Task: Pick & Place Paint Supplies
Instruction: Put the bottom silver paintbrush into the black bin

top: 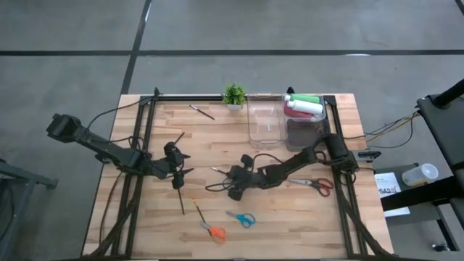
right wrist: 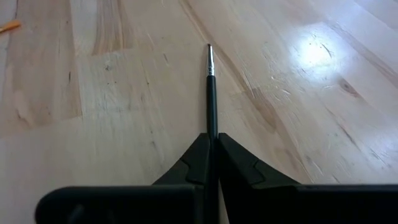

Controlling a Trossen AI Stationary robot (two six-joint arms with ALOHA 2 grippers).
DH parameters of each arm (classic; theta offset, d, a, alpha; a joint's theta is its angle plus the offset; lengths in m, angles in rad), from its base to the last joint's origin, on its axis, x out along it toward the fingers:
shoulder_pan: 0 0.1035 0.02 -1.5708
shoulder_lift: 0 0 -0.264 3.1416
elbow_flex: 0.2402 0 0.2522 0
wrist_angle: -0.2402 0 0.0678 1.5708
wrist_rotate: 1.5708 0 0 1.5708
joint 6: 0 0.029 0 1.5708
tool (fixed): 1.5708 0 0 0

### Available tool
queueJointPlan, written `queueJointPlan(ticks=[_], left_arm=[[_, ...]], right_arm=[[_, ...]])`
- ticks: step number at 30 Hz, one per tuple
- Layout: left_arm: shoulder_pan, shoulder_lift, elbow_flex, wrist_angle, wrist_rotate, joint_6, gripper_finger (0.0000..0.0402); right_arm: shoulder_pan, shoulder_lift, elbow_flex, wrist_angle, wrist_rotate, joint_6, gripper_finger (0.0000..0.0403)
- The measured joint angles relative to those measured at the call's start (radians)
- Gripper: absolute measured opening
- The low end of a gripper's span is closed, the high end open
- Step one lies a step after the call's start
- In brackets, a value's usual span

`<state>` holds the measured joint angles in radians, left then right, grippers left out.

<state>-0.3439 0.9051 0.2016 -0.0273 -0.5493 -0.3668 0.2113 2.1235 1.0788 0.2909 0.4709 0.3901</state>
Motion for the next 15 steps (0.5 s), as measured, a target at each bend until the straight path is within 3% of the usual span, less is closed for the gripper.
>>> queueJointPlan(ticks=[15], left_arm=[[0.000,0.000,0.000,0.000,0.000,0.000,0.0266]], right_arm=[[0.000,-0.006,-0.001,-0.013,-0.001,0.000,0.0017]])
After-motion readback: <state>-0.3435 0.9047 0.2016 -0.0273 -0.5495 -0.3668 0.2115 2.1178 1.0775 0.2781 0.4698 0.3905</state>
